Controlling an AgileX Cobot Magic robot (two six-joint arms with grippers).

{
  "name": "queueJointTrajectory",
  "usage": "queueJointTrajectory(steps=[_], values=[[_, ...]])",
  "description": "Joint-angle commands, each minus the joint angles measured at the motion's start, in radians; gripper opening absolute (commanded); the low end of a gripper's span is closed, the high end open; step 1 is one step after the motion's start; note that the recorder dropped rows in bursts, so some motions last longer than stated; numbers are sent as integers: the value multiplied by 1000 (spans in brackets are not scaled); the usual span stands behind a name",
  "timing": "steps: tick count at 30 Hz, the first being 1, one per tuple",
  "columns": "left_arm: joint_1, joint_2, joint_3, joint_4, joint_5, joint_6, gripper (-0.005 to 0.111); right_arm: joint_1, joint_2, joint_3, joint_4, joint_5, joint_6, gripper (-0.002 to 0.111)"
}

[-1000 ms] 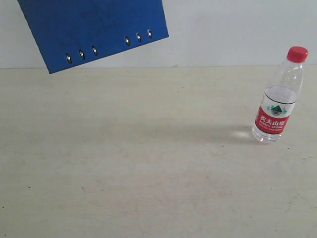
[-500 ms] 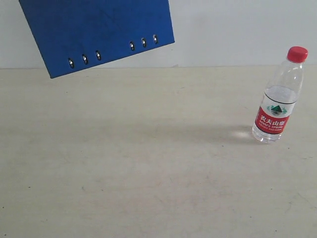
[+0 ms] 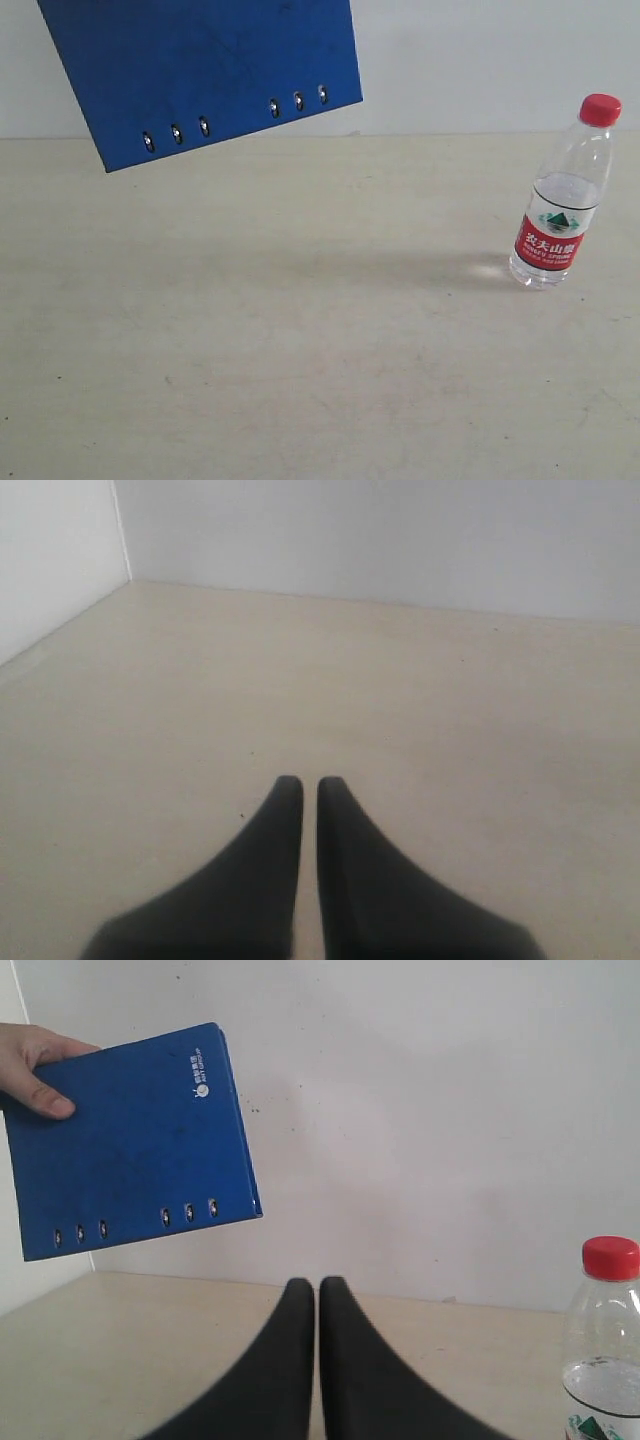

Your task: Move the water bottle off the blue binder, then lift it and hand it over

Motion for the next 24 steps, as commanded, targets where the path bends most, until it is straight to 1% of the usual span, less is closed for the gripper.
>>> queueJointTrajectory(steps=[1,4,14,15,17,19,21,24], values=[[-50,4,3,-45,3,43,5,-1,-2,1,-1,0,-6,0],[-64,4,3,-46,3,43,5,-1,-2,1,-1,0,-6,0],[-64,4,3,-41,3,43,5,-1,-2,1,-1,0,-6,0],[-59,4,3,-31,9,45,5,-1,-2,1,-1,0,-6,0],[-27,4,3,6,11,73,5,-1,-2,1,-1,0,-6,0],[2,-14,3,-20,23,116,5,-1,-2,1,-1,0,-6,0],[13,-14,3,-44,57,109,5,-1,-2,1,-1,0,-6,0],[19,-14,3,-44,49,107,5,-1,-2,1,-1,8,-6,0]])
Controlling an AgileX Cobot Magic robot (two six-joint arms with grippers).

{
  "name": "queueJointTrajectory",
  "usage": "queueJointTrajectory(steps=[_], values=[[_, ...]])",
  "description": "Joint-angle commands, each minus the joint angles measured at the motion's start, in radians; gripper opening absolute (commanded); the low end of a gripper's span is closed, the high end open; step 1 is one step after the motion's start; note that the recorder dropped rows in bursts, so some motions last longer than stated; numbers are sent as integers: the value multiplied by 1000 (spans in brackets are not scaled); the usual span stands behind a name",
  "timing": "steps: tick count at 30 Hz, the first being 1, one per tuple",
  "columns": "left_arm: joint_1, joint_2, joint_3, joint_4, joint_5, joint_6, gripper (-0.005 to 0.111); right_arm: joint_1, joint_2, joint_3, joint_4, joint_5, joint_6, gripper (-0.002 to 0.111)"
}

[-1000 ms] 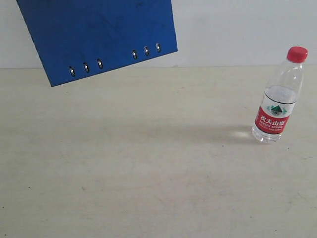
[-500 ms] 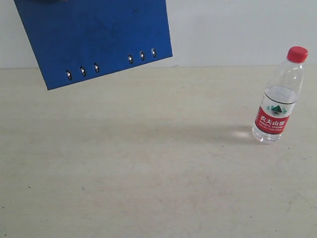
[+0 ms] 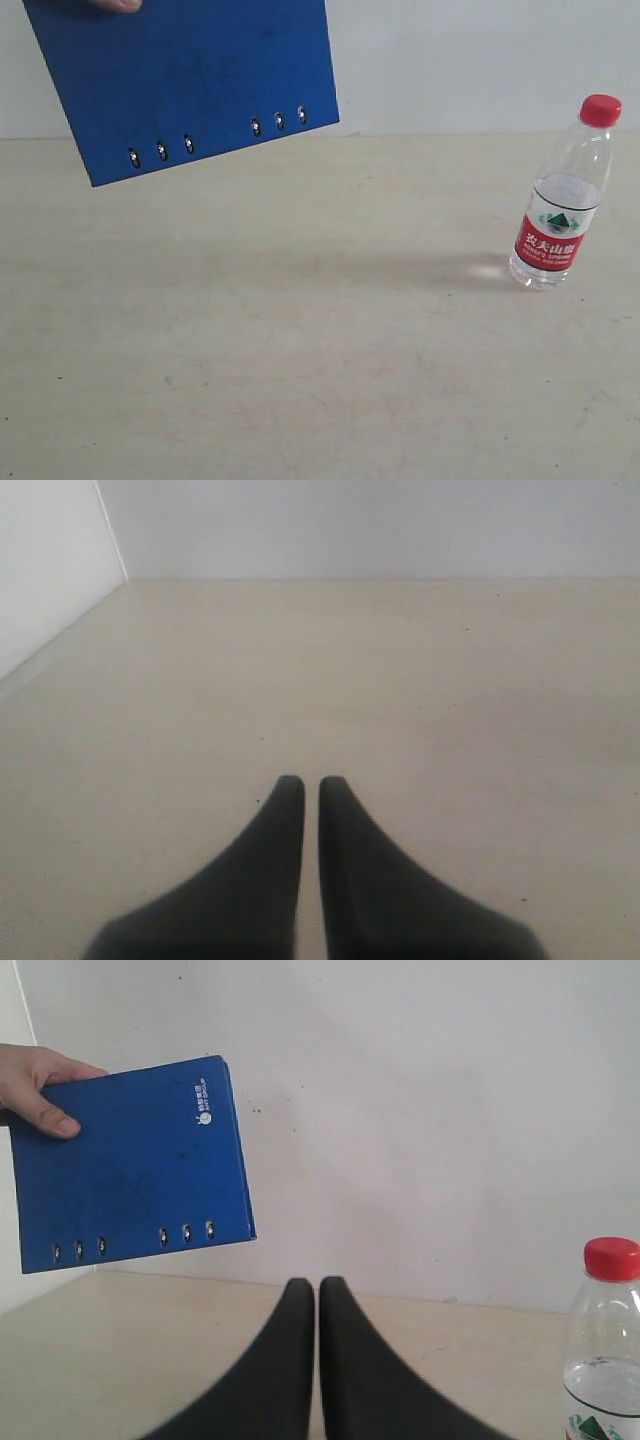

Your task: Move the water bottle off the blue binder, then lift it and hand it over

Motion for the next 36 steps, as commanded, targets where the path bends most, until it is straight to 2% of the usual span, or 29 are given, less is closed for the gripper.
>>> queueJointTrajectory(steps=[1,36], values=[[10,-7,3,-20,8,8,5,-1,-2,1,-1,8,-4,0],[10,-7,3,-20,7,41,5,-1,-2,1,-1,9,-4,0]])
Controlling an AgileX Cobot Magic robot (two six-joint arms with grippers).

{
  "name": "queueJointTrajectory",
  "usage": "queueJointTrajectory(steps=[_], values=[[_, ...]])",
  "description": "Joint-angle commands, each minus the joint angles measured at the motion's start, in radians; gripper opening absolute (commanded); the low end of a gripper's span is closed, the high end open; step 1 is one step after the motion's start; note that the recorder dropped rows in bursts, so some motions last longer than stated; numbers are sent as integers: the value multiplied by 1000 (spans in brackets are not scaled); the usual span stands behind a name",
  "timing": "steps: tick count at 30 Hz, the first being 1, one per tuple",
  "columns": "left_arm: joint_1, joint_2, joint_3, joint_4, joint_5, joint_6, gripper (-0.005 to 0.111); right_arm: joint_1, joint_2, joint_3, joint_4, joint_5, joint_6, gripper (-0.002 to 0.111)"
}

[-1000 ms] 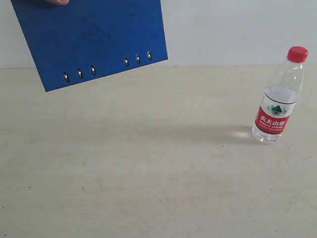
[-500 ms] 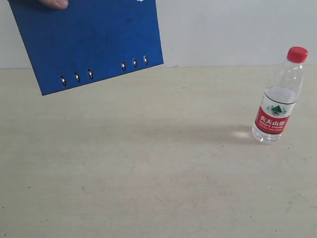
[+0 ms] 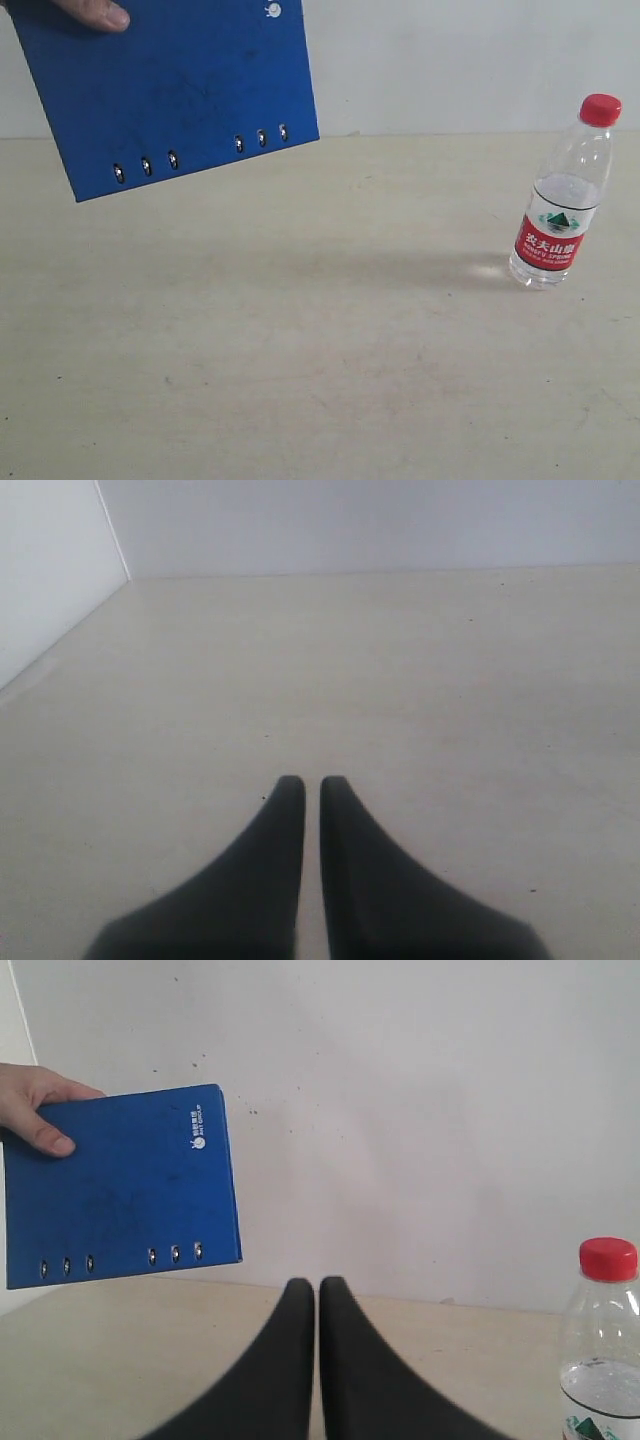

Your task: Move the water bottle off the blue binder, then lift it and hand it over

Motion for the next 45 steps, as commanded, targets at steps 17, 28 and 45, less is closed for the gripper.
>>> queueJointTrajectory(steps=[17,28,45], values=[[3,-2,3,-11,1,6,5,-79,-54,-5,47,42,-7,0],[3,-2,3,-11,1,6,5,-79,-54,-6,1257,32,-1634,0],[3,-2,3,-11,1,6,5,-87,-54,44,1356,497,-1458,0]])
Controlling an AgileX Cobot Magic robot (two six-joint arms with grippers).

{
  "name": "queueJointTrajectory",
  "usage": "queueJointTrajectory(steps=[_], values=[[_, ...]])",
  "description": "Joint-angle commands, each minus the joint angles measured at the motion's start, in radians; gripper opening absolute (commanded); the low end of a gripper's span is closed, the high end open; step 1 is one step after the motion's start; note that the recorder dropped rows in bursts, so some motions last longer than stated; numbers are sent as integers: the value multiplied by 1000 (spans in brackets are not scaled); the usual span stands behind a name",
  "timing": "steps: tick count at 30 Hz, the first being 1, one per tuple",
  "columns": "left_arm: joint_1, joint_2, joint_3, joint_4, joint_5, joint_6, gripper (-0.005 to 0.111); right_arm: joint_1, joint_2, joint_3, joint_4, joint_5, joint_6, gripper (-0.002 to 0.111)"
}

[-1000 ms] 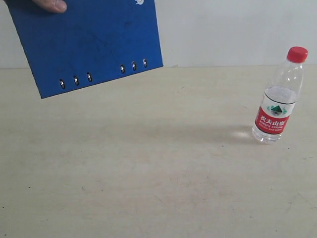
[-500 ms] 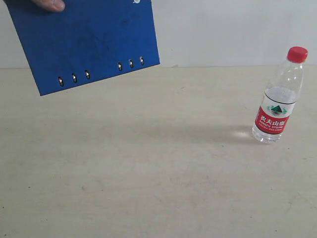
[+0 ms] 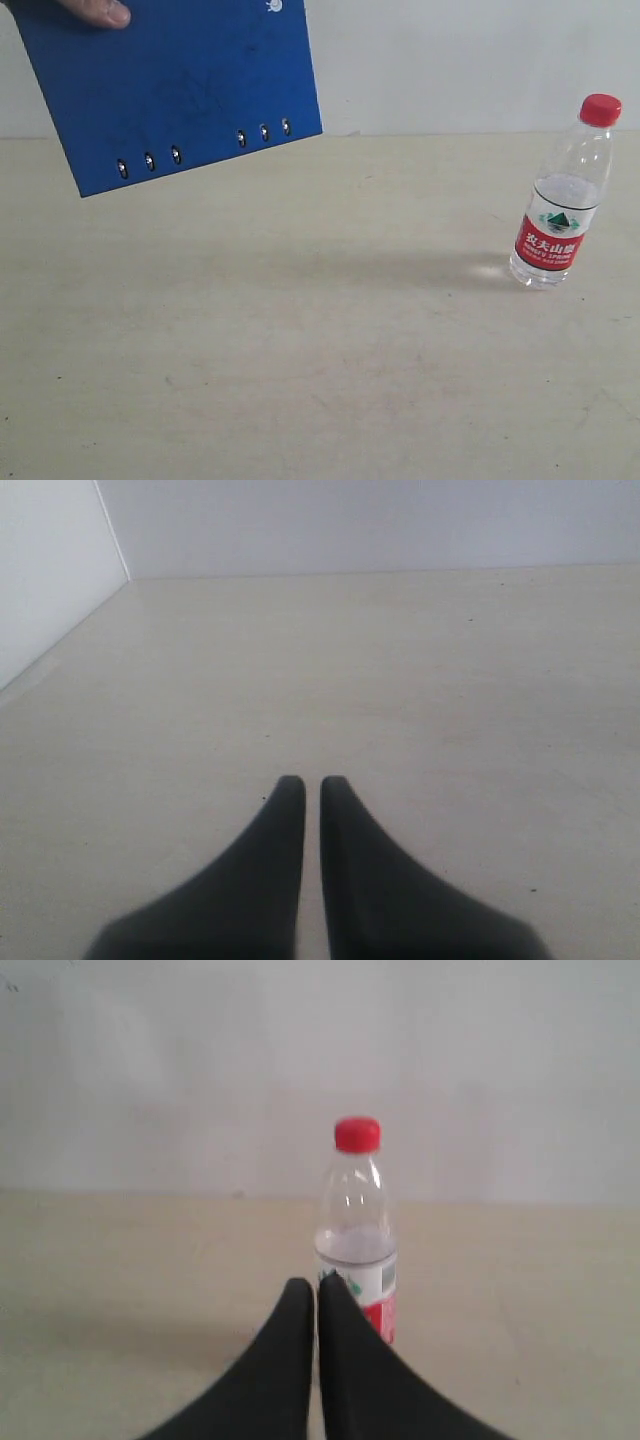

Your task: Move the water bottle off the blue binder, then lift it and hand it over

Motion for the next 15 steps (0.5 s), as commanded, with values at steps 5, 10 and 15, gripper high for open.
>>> queueJointTrajectory(steps=[5,10,15], values=[[3,-2,3,-11,1,4,5,-151,-5,16,245,-55,-189,0],[3,-2,3,-11,1,4,5,-232,-5,16,520,-144,-384,0],[3,-2,3,-11,1,4,5,-215,-5,16,522,-208,-412,0]])
